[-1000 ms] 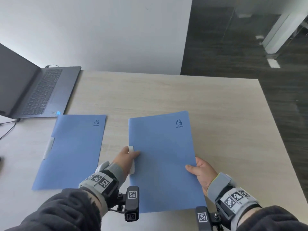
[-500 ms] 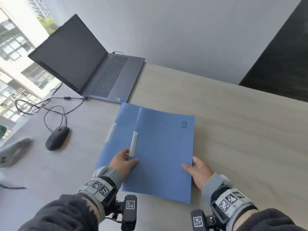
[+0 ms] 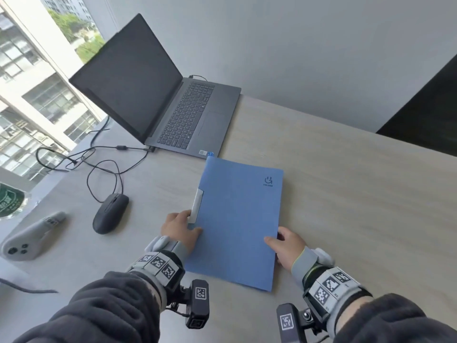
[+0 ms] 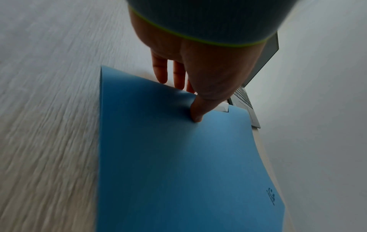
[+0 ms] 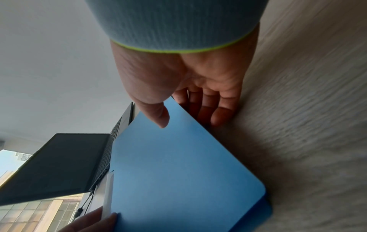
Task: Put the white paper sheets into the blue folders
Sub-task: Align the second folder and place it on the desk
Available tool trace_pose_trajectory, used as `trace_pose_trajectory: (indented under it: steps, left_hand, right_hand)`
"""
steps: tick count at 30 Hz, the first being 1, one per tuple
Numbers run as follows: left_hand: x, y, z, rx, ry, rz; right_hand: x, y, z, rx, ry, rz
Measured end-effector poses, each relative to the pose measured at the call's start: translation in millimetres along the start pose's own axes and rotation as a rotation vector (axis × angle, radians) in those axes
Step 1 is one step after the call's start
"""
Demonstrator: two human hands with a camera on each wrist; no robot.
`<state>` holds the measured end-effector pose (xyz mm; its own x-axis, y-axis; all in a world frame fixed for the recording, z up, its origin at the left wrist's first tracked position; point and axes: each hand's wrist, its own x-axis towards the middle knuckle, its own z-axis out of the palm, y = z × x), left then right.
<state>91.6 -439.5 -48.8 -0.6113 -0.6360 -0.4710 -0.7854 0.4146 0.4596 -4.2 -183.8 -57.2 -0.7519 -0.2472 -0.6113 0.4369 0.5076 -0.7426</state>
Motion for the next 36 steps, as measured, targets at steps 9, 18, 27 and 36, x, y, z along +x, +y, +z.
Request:
trace_pose_trajectory:
  steps: [9,18,27,36]
  left_hand:
    - [-11.9,30.7,21.6,0.034,-0.144,0.081]
    - [-68.9,124.4,118.0,0.088,-0.353,0.273]
    - [-134.7,180.1,186.2,0.112,-0.421,0.301]
    - [-164.3,186.1,184.6,-0.020,-0.345,0.158]
  right_hand:
    - [-7.7,24.0,-38.2,-0.231,0.159,-0.004]
    - [-50.0,97.3,-157.1,-0.081,0.407,0.207]
    - [-92.9,143.4,-242.1,0.249,0.488,0.218]
    - [-103.2,151.7,-269.4,0.303,0.277,0.161]
